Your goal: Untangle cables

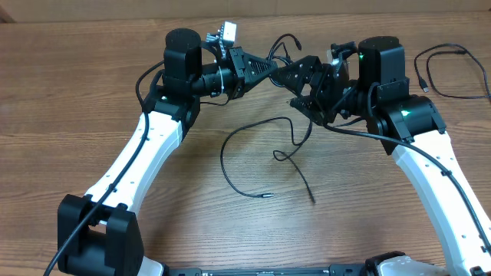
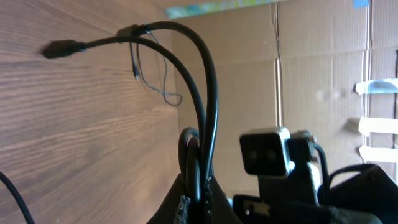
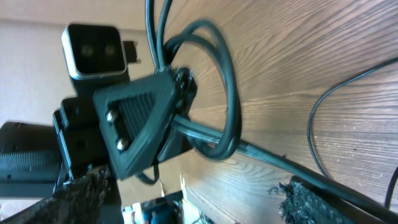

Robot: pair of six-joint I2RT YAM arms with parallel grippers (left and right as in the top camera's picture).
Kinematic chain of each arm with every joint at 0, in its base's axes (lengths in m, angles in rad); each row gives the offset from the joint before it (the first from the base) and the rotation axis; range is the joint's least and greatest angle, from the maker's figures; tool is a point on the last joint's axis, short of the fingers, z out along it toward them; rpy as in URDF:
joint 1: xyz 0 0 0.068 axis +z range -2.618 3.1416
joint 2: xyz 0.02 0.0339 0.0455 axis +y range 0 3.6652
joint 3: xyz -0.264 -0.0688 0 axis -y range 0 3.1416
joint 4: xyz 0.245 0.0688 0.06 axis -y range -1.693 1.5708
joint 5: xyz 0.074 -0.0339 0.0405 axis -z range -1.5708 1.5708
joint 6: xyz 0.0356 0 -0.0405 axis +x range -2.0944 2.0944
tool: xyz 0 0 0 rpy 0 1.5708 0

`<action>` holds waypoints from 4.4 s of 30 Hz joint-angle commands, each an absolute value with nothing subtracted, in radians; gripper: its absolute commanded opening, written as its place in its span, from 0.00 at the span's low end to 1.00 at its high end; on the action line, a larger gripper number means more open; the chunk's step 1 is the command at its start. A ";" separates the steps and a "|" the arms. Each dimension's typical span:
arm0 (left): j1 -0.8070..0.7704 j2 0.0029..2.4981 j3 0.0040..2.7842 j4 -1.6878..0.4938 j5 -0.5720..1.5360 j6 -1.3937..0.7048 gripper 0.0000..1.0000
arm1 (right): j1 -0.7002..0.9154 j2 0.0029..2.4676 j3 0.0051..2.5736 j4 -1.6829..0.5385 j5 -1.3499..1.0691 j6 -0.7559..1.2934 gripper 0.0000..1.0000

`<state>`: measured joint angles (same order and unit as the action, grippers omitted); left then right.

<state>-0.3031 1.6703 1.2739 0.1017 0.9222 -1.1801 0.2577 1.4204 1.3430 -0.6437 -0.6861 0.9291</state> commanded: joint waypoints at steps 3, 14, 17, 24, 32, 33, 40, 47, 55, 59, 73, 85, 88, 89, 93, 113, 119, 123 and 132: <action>-0.300 1.654 1.282 0.109 1.045 -1.197 0.04 | 0.262 1.415 1.349 -0.628 -0.595 0.943 0.84; -0.302 1.654 1.282 0.109 1.097 -1.198 0.04 | 0.262 1.416 1.349 -0.606 -0.577 0.947 0.37; -0.305 1.654 1.282 0.109 1.089 -1.198 0.04 | 0.262 1.416 1.349 -0.606 -0.577 0.947 0.22; -0.320 1.654 1.282 0.109 1.031 -1.198 0.04 | 0.262 1.416 1.349 -0.603 -0.577 0.947 0.11; -0.320 1.654 1.282 0.101 0.955 -1.197 0.04 | 0.262 1.416 1.349 -0.603 -0.578 0.947 0.04; -0.320 1.654 1.282 0.101 0.947 -1.197 0.04 | 0.262 1.416 1.349 -0.603 -0.578 0.946 0.04; -0.279 1.654 1.282 0.111 1.031 -1.091 0.98 | 0.258 1.416 1.349 -0.603 -0.575 0.853 0.04; -0.227 1.654 1.282 0.111 1.198 -1.024 1.00 | 0.258 1.416 1.349 -0.604 -0.443 0.754 0.04; -0.225 1.654 1.282 0.109 1.209 -0.955 0.73 | 0.258 1.416 1.349 -0.606 -0.432 0.710 0.04; -0.246 1.654 1.282 0.106 1.159 -0.973 0.73 | 0.258 1.416 1.349 -0.599 -0.507 0.754 0.04; -0.249 1.654 1.282 0.105 1.119 -1.063 0.28 | 0.258 1.416 1.349 -0.587 -0.604 0.803 0.04; -0.249 1.654 1.282 0.105 1.119 -1.082 0.05 | 0.258 1.416 1.349 -0.588 -0.585 0.802 0.04; -0.249 1.654 1.282 0.105 1.119 -1.109 0.04 | 0.258 1.416 1.349 -0.587 -0.566 0.775 0.04; -0.248 1.654 1.282 0.106 1.123 -1.128 0.04 | 0.258 1.416 1.349 -0.588 -0.549 0.744 0.04; -0.241 1.654 1.282 0.105 1.128 -1.218 0.04 | 0.258 1.416 1.349 -0.607 -0.479 0.697 0.04; -0.212 1.654 1.282 0.105 1.238 -1.419 0.04 | 0.258 1.416 1.349 -0.645 -0.171 0.579 0.04; -0.188 1.654 1.282 0.105 1.309 -1.419 0.04 | 0.258 1.416 1.349 -0.653 -0.023 0.540 0.04; -0.141 1.654 1.282 0.105 1.417 -1.419 0.06 | 0.258 1.416 1.349 -0.668 0.160 0.540 0.04; -0.079 1.654 1.282 0.105 1.470 -1.409 0.10 | 0.258 1.416 1.349 -0.679 0.109 0.541 0.04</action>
